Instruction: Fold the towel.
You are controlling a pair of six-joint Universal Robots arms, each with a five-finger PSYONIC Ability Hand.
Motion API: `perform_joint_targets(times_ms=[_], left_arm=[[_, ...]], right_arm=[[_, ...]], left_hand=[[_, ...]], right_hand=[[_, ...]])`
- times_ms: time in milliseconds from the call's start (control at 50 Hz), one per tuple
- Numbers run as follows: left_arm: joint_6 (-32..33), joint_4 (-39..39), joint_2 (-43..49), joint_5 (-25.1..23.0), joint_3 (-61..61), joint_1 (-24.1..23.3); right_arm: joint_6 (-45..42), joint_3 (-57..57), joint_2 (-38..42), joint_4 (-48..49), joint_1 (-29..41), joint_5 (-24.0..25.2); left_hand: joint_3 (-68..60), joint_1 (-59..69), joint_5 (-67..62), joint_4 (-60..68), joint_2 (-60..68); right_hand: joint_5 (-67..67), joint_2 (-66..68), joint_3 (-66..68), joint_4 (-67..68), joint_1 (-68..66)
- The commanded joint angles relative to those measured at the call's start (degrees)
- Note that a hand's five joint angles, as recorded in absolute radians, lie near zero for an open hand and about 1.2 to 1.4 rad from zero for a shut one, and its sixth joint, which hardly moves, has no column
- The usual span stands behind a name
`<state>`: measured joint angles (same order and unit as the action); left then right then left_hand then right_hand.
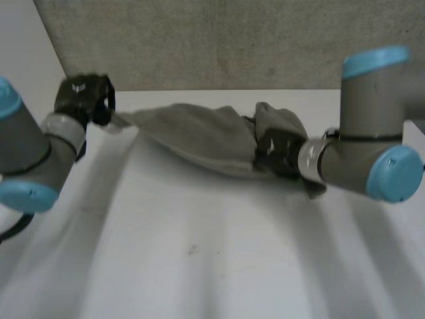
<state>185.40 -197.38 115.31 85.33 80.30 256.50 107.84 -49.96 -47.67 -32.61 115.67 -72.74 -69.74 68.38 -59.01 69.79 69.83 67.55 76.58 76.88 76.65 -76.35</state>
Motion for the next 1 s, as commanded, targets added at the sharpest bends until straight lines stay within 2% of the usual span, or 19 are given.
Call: perform_joint_targets(times_ms=[20, 80, 100, 120, 140, 160, 180, 240, 260, 280, 320, 380, 480, 540, 580, 700, 1000], left_arm=[[0.05, -4.94, -1.05, -1.22, 9.52, 3.99], [-0.12, -4.95, -1.84, -1.31, 10.4, 5.93], [-0.12, -4.95, -2.19, -1.31, 10.67, 6.29], [-0.12, -4.95, -2.2, -1.31, 10.67, 6.29], [-0.12, -4.95, -2.46, -1.31, 10.85, 6.38], [-0.12, -4.95, -2.46, -1.31, 10.85, 6.38], [-0.21, -4.95, -2.72, -1.4, 11.02, 6.46], [-0.3, -4.95, -3.69, -1.31, 11.2, 6.47], [-0.47, -4.95, -4.13, -1.31, 11.63, 6.55], [-0.47, -4.95, -4.13, -1.31, 11.64, 6.55], [-0.47, -5.03, -4.39, -1.31, 12.25, 6.38], [-0.47, -5.03, -4.39, -1.31, 12.43, 6.29], [-0.47, -5.03, -4.39, -1.31, 13.22, 5.94], [-0.47, -5.03, -4.39, -1.31, 13.4, 5.85], [-0.47, -5.03, -4.39, -1.31, 13.66, 5.67], [-0.47, -5.04, -4.39, -1.31, 13.92, 5.67], [-0.47, -5.12, -4.39, -1.31, 14.1, 5.5]], right_arm=[[-2.48, -9.96, -0.31, 11.47, -0.01, -0.21], [4.01, -12.69, -2.93, 19.56, 0.0, -0.21], [8.48, -14.7, -4.6, 23.26, -0.09, -0.21], [8.53, -14.72, -4.62, 23.29, -0.09, -0.21], [12.97, -16.99, -6.19, 26.77, -0.18, -0.21], [13.01, -17.01, -6.2, 26.81, -0.18, -0.21], [17.19, -19.27, -7.68, 30.03, -0.27, -0.21], [25.28, -24.02, -11.02, 35.4, -0.71, -0.56], [28.97, -26.48, -12.69, 37.34, -0.88, -0.74], [29.01, -26.5, -12.71, 37.35, -0.88, -0.74], [36.61, -31.31, -15.86, 39.46, -1.15, -0.91], [40.17, -33.53, -17.19, 39.82, -1.68, -1.0], [52.09, -40.81, -20.52, 39.29, -6.32, -0.66], [54.93, -42.58, -21.14, 39.38, -7.83, -0.39], [59.48, -45.82, -22.11, 40.16, -11.67, -0.65], [62.23, -48.82, -21.5, 41.75, -17.4, -0.65], [61.09, -48.47, -15.0, 46.93, -17.58, -0.92]], left_hand=[[-10.26, 11.62, -10.99, 10.21, 10.17], [-10.26, 11.62, -10.99, 10.21, 10.17], [-10.26, 11.62, -10.99, 10.21, 10.17], [-10.26, 11.62, -10.99, 10.21, 10.17], [-10.26, 11.62, -10.99, 10.21, 10.17], [-10.26, 11.62, -10.99, 10.21, 10.17], [-10.26, 11.62, -10.99, 10.21, 10.17], [-10.26, 11.62, -10.99, 10.21, 10.17], [-10.26, 11.62, -10.99, 10.21, 10.17], [-10.26, 11.62, -10.99, 10.21, 10.17], [-10.26, 11.62, -10.99, 10.21, 10.17], [-10.26, 11.62, -10.99, 10.21, 10.17], [-10.26, 11.62, -10.99, 10.21, 10.17], [-10.26, 11.62, -10.99, 10.21, 10.17], [-10.26, 11.62, -10.99, 10.21, 10.17], [-10.26, 11.62, -10.99, 10.21, 10.17], [-10.26, 11.62, -10.99, 10.21, 10.17]], right_hand=[[2.45, 3.42, 3.12, 3.35, -3.65], [2.45, 3.42, 3.12, 3.35, -3.65], [-14.81, -13.84, -14.14, -13.91, 13.61], [-14.98, -14.01, -14.32, -14.09, 13.79], [-35.47, -34.5, -34.8, -34.57, 34.27], [-35.67, -34.7, -35.01, -34.78, 34.47], [-44.0, -43.03, -43.33, -43.11, 42.8], [-49.27, -48.3, -48.6, -48.37, 48.07], [-49.47, -48.5, -48.8, -48.57, 48.27], [-49.47, -48.5, -48.8, -48.57, 48.27], [-49.47, -48.5, -48.8, -48.57, 48.27], [-49.47, -48.5, -48.8, -48.57, 48.27], [-49.47, -48.5, -48.8, -48.57, 48.27], [-49.47, -48.5, -48.8, -48.57, 48.27], [-48.97, -48.0, -48.3, -48.07, 47.77], [-47.12, -46.15, -46.45, -46.22, 45.92], [-41.23, -40.26, -40.56, -40.33, 40.03]])
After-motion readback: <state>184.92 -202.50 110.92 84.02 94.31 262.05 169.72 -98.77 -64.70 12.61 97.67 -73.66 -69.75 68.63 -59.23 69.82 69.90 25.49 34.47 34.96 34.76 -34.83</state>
